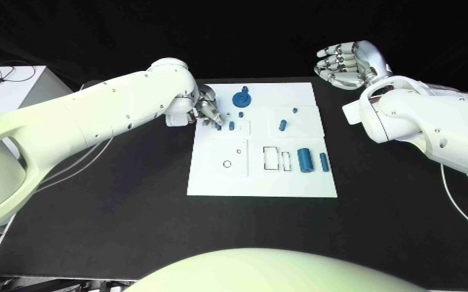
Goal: Assemble the parts on the task board
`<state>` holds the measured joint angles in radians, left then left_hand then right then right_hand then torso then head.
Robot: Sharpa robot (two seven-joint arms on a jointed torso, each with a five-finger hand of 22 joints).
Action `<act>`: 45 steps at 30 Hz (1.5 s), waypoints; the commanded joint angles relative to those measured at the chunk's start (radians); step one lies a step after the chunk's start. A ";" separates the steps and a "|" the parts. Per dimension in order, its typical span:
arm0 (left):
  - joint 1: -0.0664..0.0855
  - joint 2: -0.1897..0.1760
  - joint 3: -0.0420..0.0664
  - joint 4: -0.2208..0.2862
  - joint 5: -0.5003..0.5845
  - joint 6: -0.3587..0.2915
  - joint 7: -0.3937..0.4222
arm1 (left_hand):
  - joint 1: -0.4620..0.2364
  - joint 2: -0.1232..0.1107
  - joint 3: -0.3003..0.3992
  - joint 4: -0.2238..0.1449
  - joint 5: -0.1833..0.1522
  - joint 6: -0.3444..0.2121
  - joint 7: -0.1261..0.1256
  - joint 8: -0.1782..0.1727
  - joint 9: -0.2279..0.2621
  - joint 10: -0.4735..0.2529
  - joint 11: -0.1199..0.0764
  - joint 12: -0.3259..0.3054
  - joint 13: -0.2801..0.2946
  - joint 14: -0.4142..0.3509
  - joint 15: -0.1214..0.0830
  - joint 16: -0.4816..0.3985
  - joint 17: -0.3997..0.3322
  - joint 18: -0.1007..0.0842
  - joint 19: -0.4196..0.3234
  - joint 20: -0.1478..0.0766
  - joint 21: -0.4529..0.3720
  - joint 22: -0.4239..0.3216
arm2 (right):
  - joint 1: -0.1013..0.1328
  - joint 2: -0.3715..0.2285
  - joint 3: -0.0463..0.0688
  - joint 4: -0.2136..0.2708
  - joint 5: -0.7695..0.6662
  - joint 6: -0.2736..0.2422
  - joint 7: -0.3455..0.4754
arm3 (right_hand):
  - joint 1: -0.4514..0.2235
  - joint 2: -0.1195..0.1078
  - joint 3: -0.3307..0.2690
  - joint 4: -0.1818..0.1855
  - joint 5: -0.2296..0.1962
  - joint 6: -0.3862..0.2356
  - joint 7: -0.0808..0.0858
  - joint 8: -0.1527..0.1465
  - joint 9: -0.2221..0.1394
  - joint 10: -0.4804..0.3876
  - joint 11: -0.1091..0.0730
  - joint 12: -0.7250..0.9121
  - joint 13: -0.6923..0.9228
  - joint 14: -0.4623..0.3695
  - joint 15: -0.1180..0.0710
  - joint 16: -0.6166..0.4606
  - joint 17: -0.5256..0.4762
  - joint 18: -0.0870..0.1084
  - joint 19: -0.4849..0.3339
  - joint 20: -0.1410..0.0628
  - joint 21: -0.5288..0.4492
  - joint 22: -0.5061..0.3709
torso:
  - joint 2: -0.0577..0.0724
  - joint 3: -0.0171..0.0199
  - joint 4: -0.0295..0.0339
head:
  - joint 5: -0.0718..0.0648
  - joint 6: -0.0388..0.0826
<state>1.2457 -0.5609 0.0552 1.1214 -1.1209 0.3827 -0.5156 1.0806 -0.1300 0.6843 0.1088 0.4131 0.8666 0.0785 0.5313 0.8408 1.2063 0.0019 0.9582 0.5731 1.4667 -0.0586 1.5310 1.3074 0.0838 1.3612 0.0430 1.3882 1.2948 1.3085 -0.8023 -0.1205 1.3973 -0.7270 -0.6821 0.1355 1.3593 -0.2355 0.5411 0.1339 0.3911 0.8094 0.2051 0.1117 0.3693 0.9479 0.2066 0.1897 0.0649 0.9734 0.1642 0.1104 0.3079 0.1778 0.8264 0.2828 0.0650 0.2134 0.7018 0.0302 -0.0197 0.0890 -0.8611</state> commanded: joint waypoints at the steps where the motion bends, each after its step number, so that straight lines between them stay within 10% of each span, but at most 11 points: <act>1: -0.007 0.005 -0.005 -0.001 -0.030 -0.051 0.004 | 0.031 0.019 0.168 -0.177 0.005 0.004 0.007 -0.010 -0.003 -0.001 0.002 0.005 0.002 0.082 0.005 -0.004 0.196 -0.011 0.000 0.005 0.002 0.003 | -0.001 0.000 0.000 0.001 -0.007 0.020 0.004 | -0.008 -0.001 -0.008 0.001 0.005 -0.008 0.062 -0.004 -0.002 -0.006 0.000 -0.004 -0.001 -0.004 0.003 -0.006 -0.002 0.004 -0.008 -0.001 -0.004 -0.003 | 0.000 0.0003 -0.0001 | 0.001 -0.001; 22: -0.008 -0.001 -0.008 0.022 -0.043 0.010 0.002 | 0.043 0.000 0.148 -0.185 0.006 0.035 0.007 -0.040 -0.031 0.001 0.003 0.008 0.002 0.084 0.006 0.000 0.201 -0.011 0.000 0.008 0.002 0.004 | -0.002 -0.002 0.000 0.004 -0.007 0.027 0.002 | -0.009 -0.001 -0.009 0.001 0.006 -0.009 0.062 -0.005 -0.003 -0.008 0.001 -0.004 -0.001 -0.005 0.004 -0.008 -0.005 0.004 -0.011 -0.001 -0.004 -0.007 | 0.000 0.0010 0.0011 | -0.003 -0.004; 45: -0.009 -0.008 -0.010 0.033 -0.032 -0.015 0.000 | -0.056 -0.056 -0.149 0.011 -0.048 0.070 -0.003 -0.100 -0.093 -0.004 -0.002 0.013 -0.014 0.078 0.002 -0.010 0.185 -0.011 0.004 0.011 -0.015 -0.004 | -0.005 -0.003 0.000 0.004 -0.006 0.030 0.001 | -0.009 0.000 -0.011 0.001 0.006 -0.010 0.063 -0.007 -0.004 -0.009 0.001 -0.005 -0.001 -0.006 0.004 -0.010 -0.007 0.004 -0.013 0.000 -0.004 -0.010 | 0.000 0.0009 -0.0002 | -0.003 -0.005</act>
<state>1.2429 -0.5707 0.0486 1.1531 -1.1559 0.3620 -0.5165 1.0287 -0.1872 0.5435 0.1158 0.3729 0.9350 0.0714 0.4371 0.7492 1.2012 -0.0029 0.9672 0.5603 1.4667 -0.0586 1.5238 1.3074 0.0839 1.3599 0.0558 1.3764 1.2916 1.3038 -0.8046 -0.1206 1.3995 -0.7269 -0.6653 0.1317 1.3594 -0.2356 0.5355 0.1339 0.3911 0.8065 0.2080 0.1117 0.3675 0.9480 0.2065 0.1898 0.0649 0.9698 0.1678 0.1065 0.3027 0.1777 0.8191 0.2828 0.0650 0.2043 0.7013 0.0305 -0.0191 0.0853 -0.8666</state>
